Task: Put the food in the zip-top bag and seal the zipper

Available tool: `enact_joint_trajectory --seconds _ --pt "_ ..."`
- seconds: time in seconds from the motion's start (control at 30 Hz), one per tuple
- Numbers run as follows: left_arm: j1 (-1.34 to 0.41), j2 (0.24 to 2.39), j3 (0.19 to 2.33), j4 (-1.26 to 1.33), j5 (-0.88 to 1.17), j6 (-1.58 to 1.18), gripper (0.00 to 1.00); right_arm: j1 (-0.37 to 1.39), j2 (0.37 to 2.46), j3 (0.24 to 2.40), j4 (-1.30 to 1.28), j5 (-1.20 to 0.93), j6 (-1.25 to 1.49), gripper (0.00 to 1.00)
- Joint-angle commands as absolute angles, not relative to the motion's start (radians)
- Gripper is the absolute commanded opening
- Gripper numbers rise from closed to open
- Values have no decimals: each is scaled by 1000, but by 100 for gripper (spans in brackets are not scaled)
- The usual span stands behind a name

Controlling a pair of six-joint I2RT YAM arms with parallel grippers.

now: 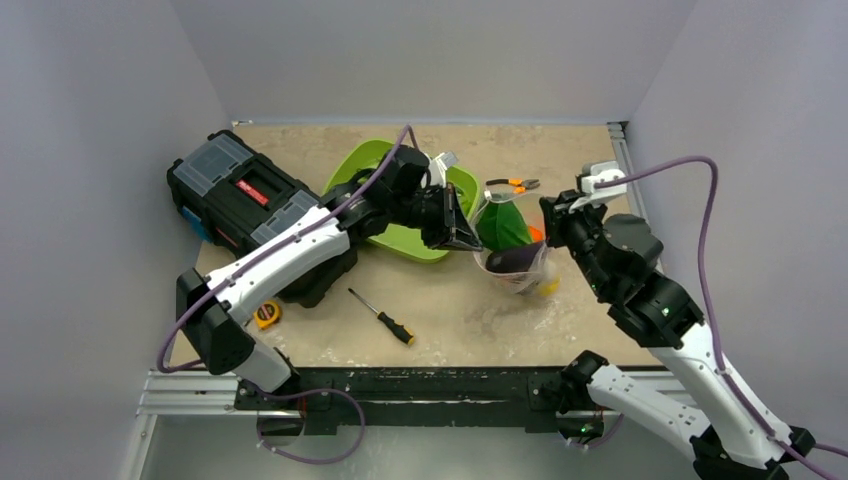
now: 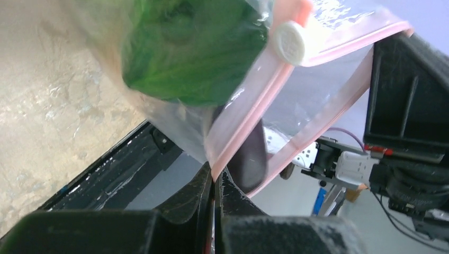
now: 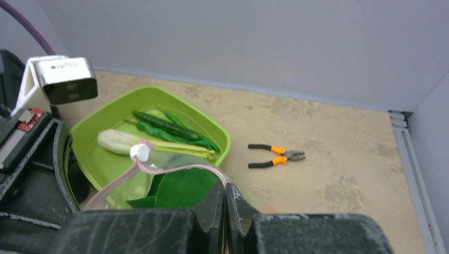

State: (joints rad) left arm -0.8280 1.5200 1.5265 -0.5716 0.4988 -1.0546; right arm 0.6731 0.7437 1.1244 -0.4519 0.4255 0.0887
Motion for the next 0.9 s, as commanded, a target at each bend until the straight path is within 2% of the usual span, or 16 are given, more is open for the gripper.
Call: enact_joint_trajectory --seconds 0.0,0.1,0.27,0.4,0.67,0.87 --pt "-826 1544 1579 -447 561 -1114 0 673 794 1066 -427 432 112 0" --pt "-848 1603 1741 -521 591 -1058 0 673 801 1094 -444 435 114 0" --pt "-846 1617 1707 -425 599 -1129 0 673 807 1194 -434 435 64 0" --pt "-849 1612 1766 -451 580 -1107 0 673 841 1292 -480 415 90 0" --pt "-822 1567 1524 -395 569 -1164 0 673 838 1134 -447 455 127 0" --pt "-820 1562 1578 -394 581 -1163 0 673 848 1149 -470 486 116 0"
